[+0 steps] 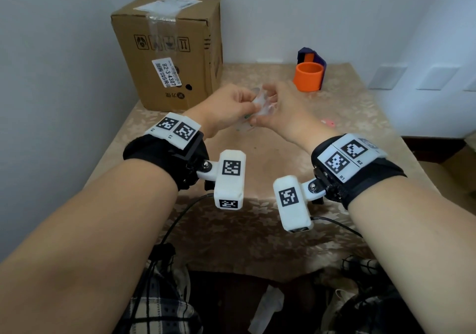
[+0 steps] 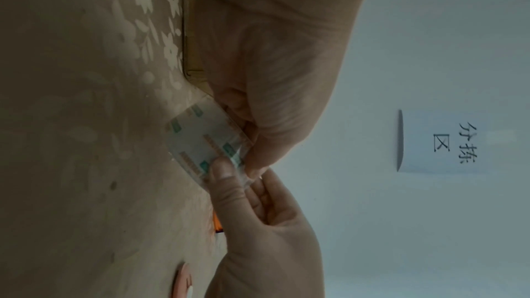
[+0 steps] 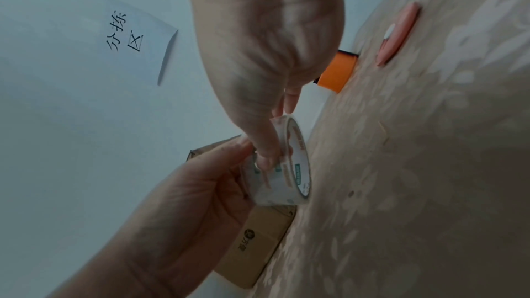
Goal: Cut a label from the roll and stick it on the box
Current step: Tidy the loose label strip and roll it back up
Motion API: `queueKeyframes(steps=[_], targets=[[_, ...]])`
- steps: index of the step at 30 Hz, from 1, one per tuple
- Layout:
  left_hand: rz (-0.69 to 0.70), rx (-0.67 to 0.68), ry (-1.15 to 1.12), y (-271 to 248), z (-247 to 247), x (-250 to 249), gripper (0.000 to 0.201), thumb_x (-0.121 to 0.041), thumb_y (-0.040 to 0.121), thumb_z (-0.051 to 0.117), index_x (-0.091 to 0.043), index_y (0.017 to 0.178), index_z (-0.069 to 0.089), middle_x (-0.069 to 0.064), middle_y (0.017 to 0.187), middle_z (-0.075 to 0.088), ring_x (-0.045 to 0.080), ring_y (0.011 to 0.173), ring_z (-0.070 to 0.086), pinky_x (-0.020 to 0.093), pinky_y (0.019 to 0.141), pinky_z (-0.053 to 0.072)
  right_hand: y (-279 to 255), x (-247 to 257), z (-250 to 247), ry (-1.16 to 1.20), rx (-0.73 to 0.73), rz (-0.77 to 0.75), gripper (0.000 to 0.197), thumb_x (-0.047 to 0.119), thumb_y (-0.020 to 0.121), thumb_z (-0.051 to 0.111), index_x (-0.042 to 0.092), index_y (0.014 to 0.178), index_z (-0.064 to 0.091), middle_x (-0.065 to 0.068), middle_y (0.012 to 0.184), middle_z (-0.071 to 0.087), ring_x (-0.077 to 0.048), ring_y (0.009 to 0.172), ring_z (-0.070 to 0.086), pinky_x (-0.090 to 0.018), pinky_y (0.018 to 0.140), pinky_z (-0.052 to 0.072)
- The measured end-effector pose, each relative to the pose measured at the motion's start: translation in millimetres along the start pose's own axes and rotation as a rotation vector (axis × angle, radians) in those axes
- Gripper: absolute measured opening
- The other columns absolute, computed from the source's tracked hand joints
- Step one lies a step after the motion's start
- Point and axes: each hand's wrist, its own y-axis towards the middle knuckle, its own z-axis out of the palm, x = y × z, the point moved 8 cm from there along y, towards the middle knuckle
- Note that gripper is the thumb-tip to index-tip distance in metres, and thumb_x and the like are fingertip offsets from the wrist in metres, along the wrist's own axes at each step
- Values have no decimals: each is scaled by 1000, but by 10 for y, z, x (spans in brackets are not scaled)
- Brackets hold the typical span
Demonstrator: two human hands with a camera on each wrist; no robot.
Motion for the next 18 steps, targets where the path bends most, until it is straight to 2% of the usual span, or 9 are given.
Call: queueKeyframes(steps=[2, 4, 7, 10, 12, 15, 18], targets=[[-3, -8, -8, 14, -8, 21, 23, 0, 92, 51, 15, 105, 62, 29, 98, 65, 24, 85, 55, 34, 81, 45, 0, -7, -4, 9, -3, 1, 71, 13, 72, 78, 8, 133, 41, -1, 117, 44, -13, 108, 46, -21, 89, 38], [-6, -22, -22, 19, -20, 44, 24, -1, 92, 51, 18, 104, 60, 25, 92, 62, 24, 83, 52, 31, 78, 44, -1, 5, 5, 18, -16, -7, 63, 13, 73, 76, 8, 127, 45, 3, 109, 40, -10, 102, 43, -21, 85, 37], [-19, -34, -24, 7, -18, 87, 24, -6, 94, 52, 14, 101, 63, 18, 88, 61, 21, 80, 52, 19, 69, 45, 2, 23, 85, -7, -3, -19, 53, 12, 72, 75, 10, 119, 49, -5, 115, 48, -15, 102, 47, -24, 83, 39], [-20, -25, -46, 5, -14, 111, 25, -9, 95, 53, 13, 100, 63, 18, 87, 62, 22, 80, 53, 20, 70, 45, 15, 52, 151, 11, 6, -40, 51, 8, 73, 71, 9, 118, 46, -11, 121, 47, -22, 108, 50, -29, 85, 45], [-16, -1, -61, 11, 3, 115, 25, -7, 94, 53, 15, 102, 62, 17, 88, 62, 21, 78, 55, 19, 69, 45, 17, 81, 166, 65, 32, -56, 54, 4, 74, 69, 7, 120, 40, -8, 116, 45, -23, 107, 51, -32, 87, 48], [-2, 22, -62, -2, 33, 95, 19, -8, 94, 53, 7, 97, 65, 12, 81, 63, 16, 72, 56, 14, 64, 47, 18, 89, 165, 84, 23, -76, 54, 0, 72, 69, 4, 115, 38, -5, 107, 40, -18, 96, 47, -30, 81, 46], [-9, 26, -66, 0, 24, 103, 17, -9, 94, 54, 1, 93, 68, 13, 83, 66, 15, 73, 59, 18, 70, 49, 16, 61, 129, 112, -15, -72, 52, 0, 70, 72, 11, 105, 35, -5, 102, 39, -16, 90, 43, -20, 70, 43]])
